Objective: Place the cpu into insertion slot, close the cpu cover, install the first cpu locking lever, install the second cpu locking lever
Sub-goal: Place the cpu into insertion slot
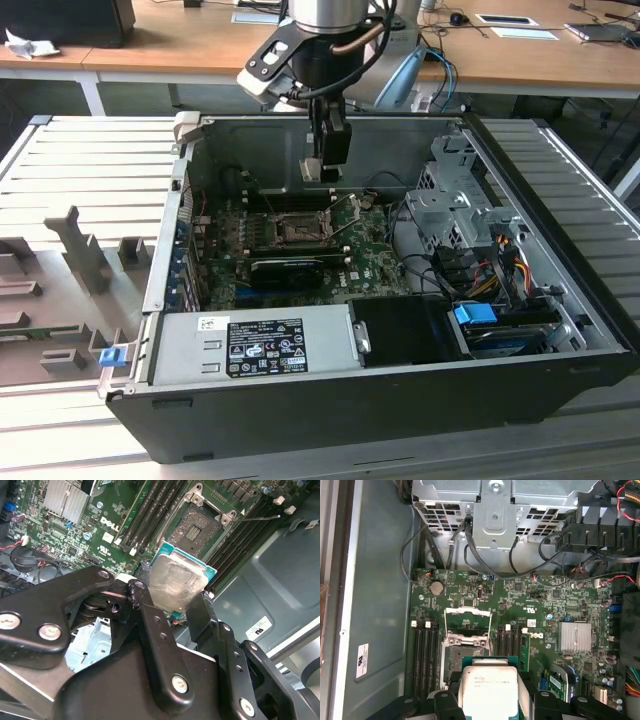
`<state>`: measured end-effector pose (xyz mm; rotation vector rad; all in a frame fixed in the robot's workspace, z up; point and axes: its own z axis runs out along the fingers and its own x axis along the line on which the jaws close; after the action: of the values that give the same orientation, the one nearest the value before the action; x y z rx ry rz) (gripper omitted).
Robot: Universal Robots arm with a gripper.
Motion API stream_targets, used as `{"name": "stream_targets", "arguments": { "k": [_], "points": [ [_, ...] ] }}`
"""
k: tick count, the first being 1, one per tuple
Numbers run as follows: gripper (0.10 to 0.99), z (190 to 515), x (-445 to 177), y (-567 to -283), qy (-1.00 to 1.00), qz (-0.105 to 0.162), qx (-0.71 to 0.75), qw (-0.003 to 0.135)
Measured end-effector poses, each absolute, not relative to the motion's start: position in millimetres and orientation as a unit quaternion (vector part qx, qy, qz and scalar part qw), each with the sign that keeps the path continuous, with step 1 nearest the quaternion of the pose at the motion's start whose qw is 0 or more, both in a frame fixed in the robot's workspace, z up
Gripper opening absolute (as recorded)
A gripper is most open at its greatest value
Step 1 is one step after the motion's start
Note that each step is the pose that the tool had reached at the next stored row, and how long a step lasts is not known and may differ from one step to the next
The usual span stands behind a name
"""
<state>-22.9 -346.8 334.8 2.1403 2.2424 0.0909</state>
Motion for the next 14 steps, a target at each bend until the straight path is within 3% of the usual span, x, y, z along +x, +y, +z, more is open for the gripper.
{"name": "stream_targets", "arguments": {
  "k": [14],
  "points": [
    [0.529,330.5,-22.9,-346.8,0.723,0.029,0.690,0.020]
  ]
}}
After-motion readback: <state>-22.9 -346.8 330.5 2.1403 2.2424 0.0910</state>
